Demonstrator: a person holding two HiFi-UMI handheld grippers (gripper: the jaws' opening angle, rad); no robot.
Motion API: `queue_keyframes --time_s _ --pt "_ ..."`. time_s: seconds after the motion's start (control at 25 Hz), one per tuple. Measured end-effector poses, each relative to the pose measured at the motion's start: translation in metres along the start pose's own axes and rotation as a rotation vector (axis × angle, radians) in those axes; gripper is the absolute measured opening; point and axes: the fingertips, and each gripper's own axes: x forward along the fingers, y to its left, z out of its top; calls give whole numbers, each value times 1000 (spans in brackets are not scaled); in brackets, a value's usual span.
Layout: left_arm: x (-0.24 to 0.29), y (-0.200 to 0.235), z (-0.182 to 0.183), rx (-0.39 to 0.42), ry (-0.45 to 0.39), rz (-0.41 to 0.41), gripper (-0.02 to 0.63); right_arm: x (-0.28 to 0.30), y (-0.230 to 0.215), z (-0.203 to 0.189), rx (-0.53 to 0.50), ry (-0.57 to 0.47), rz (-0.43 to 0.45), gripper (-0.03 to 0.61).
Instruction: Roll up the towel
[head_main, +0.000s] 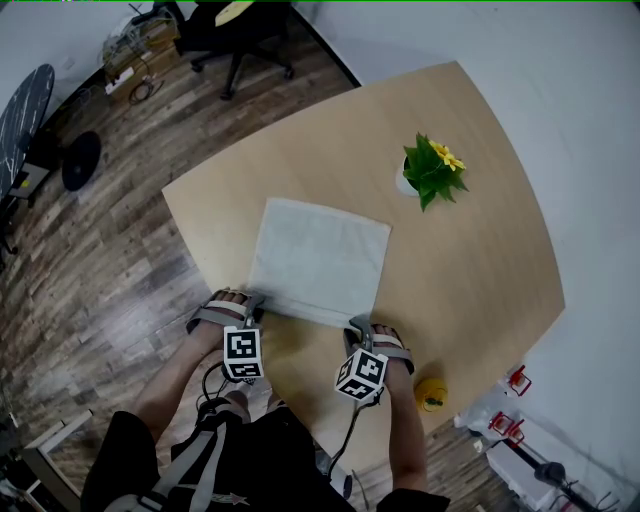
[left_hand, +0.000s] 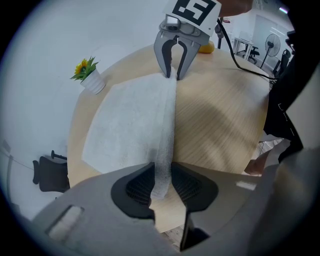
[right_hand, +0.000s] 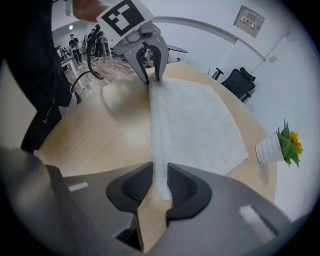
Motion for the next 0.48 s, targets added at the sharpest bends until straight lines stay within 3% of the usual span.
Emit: queue_keyframes --time_s 0.48 --pt "4 -3 0 -1 1 5 38 3 -2 -1 -8 1 13 55"
